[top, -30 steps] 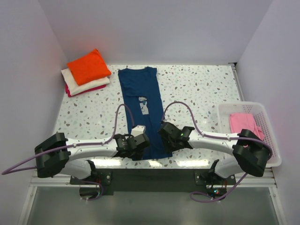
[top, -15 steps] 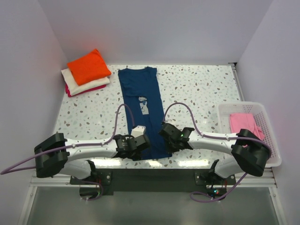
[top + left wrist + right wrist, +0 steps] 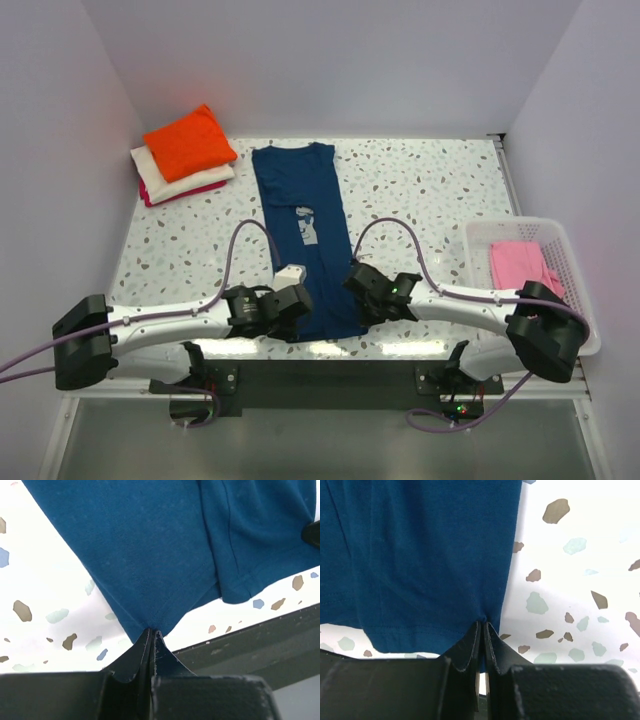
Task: Fold and stack the t-shirts
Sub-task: Fold the tshirt
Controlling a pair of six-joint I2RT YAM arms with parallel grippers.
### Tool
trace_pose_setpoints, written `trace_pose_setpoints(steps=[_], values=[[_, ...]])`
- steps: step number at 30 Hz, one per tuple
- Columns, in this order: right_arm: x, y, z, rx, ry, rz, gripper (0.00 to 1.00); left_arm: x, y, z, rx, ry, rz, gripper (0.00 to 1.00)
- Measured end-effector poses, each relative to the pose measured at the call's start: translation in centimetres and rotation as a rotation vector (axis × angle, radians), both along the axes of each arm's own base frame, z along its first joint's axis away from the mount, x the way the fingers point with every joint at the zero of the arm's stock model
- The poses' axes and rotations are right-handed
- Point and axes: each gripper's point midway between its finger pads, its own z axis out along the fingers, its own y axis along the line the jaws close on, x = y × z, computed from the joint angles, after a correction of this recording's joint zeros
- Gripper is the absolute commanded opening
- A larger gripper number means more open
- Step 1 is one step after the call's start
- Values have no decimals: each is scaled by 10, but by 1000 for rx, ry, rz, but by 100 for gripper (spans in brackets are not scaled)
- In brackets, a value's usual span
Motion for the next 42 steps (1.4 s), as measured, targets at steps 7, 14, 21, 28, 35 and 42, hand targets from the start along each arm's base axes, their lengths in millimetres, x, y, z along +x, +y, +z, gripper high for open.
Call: trace_pose_setpoints(steps=[7,14,21,28,35,42], values=[[0,-4,5,6,-13,-22,6,-11,7,-2,-4,36,-25,0],[-2,-10,-1,-10,-6,-38,10,-20,12,-7,11,72,-57,0],[-5,-14,-5,-20,2,-41,35,-29,17,-17,20,110,-88,18],[-4,-13,7,15,-22,-38,45,-32,14,-9,-23,109,-104,44],[0,-14,26,50,-67,-47,44,-13,12,30,-141,-2,19,42],[-1,-17,25,41,-57,-48,43,4,20,22,-215,28,154,46]])
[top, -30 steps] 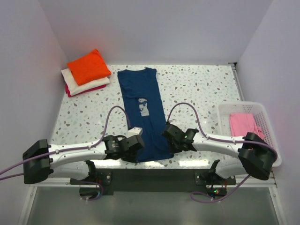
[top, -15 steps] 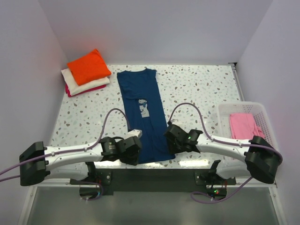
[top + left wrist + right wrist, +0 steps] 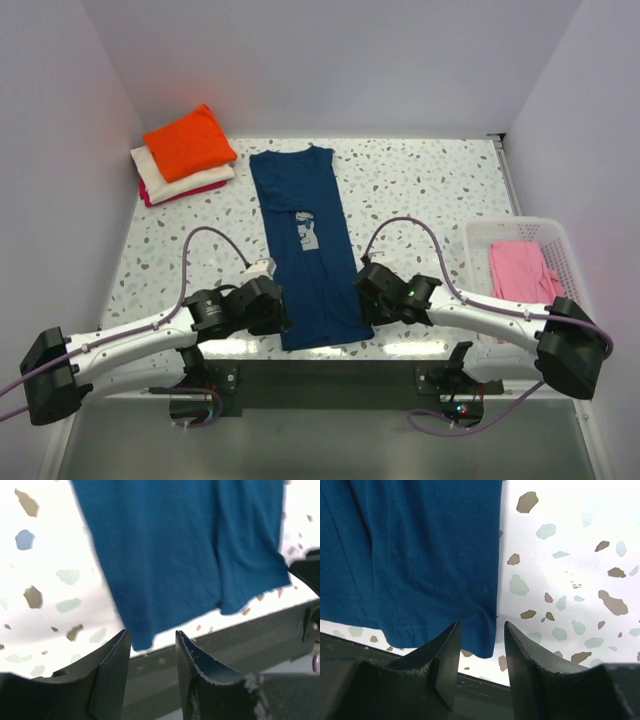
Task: Fold and stack the t-shirts
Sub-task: Fold the tshirt
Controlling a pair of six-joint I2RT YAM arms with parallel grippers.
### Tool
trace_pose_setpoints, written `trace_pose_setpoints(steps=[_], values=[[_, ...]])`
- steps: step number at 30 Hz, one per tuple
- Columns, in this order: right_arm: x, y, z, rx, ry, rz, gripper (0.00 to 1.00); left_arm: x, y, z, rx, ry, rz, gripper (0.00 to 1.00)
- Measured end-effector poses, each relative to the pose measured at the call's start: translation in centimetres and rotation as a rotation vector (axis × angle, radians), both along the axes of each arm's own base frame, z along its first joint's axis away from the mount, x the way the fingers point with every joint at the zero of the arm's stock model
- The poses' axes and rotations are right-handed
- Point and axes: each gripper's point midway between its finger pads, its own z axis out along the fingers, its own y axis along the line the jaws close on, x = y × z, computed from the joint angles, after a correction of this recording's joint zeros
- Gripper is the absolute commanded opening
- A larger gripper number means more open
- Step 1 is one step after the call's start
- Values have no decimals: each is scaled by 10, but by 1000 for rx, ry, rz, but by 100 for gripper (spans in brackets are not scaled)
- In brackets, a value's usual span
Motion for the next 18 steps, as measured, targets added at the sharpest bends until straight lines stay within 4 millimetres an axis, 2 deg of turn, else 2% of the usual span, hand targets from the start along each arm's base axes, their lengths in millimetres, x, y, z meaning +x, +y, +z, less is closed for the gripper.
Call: trace_pose_setpoints(steps=[5,10,13,15,18], values=[[6,0,-2,39,52,-19,41,-3,9,-27,-33,81,34,53],[19,1,-3,69,93,-32,41,6,-1,-21,-97,94,30,51],[33,20,9,93,70,13,41,21,-1,-15,-114,83,57,48],[53,43,22,122,30,47,40,31,0,-11,-131,74,77,47],[94,87,40,164,-48,102,36,40,3,-11,-142,77,102,43]])
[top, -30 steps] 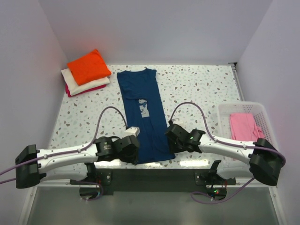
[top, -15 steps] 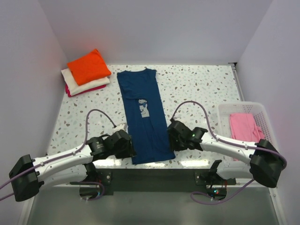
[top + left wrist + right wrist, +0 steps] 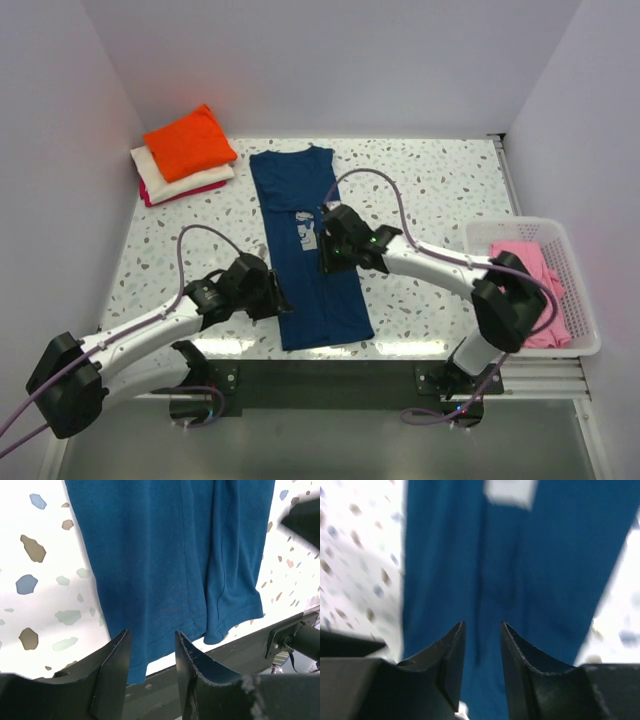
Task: Fold and stack the t-shirts
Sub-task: Fold the tshirt
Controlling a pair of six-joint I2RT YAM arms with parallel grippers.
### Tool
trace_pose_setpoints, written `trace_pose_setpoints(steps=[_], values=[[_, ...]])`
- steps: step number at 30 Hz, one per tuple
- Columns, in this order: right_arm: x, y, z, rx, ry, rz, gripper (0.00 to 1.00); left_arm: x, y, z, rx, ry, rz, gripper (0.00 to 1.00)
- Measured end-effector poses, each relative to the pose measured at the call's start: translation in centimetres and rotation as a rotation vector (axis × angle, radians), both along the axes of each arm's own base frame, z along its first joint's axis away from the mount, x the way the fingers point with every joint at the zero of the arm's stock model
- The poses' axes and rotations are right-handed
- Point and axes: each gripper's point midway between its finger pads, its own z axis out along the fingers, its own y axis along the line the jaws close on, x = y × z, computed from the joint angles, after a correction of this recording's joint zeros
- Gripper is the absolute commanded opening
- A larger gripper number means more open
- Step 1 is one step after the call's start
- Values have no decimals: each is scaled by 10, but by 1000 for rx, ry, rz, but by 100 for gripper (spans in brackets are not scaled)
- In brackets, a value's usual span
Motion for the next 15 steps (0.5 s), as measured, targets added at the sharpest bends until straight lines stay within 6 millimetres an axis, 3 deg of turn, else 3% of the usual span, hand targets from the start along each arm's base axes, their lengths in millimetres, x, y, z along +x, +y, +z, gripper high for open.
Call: trace_pose_setpoints(steps=[4,8,11,15], values=[[63,66,12,58,-103,54,34,-1,-1,-3,-5,17,-18,42],[113,106,-7,70,-128,69,31,-2,0,-5,-14,25,-21,42],[145,111,-33,58,-110,45,31,-4,4,-8,-20,25,-14,42],[175,96,-57,41,-83,-6,31,-6,6,-6,-35,10,-14,42]])
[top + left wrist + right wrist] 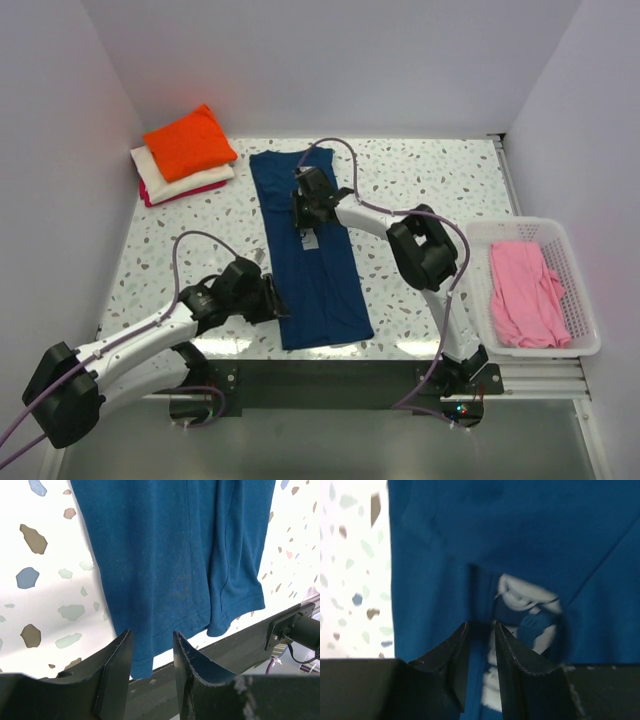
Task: Fold and stack the t-shirts
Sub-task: Fold the tshirt
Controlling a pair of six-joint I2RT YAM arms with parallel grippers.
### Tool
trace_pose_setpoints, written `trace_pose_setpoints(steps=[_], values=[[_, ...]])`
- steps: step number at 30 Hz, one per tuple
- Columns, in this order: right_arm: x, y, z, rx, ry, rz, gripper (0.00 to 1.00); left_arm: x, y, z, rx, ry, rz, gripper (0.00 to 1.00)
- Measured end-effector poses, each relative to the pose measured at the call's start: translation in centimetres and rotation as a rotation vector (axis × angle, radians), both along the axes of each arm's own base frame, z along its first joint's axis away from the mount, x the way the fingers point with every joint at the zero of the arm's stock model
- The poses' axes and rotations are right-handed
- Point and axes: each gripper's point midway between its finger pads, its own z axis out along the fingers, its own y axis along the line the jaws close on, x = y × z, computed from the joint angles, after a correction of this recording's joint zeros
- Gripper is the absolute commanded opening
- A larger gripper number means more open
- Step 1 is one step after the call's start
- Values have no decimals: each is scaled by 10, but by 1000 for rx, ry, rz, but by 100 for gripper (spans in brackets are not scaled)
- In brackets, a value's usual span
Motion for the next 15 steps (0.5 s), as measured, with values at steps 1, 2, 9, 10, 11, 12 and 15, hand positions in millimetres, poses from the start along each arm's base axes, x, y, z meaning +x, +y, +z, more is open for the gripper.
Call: trace_pose_setpoints(steps=[1,2,9,10,11,12,15], values=[[8,-2,1,15,2,-10,31,0,0,1,-3,-2,0,42],[14,-4,2,18,-4,-19,31,-1,0,1,-5,-3,0,42],[33,-2,11,51,-26,-44,30,-7,3,-5,-8,8,-4,42],[33,1,10,54,-23,-41,29,-7,3,-5,-9,9,-6,42],[33,3,7,58,-17,-40,29,-7,3,-5,-11,10,-8,42],[32,4,4,59,-8,-38,28,-7,2,-5,-12,10,-8,42],[30,7,0,71,4,-40,25,-7,2,-6,-12,14,-11,41]])
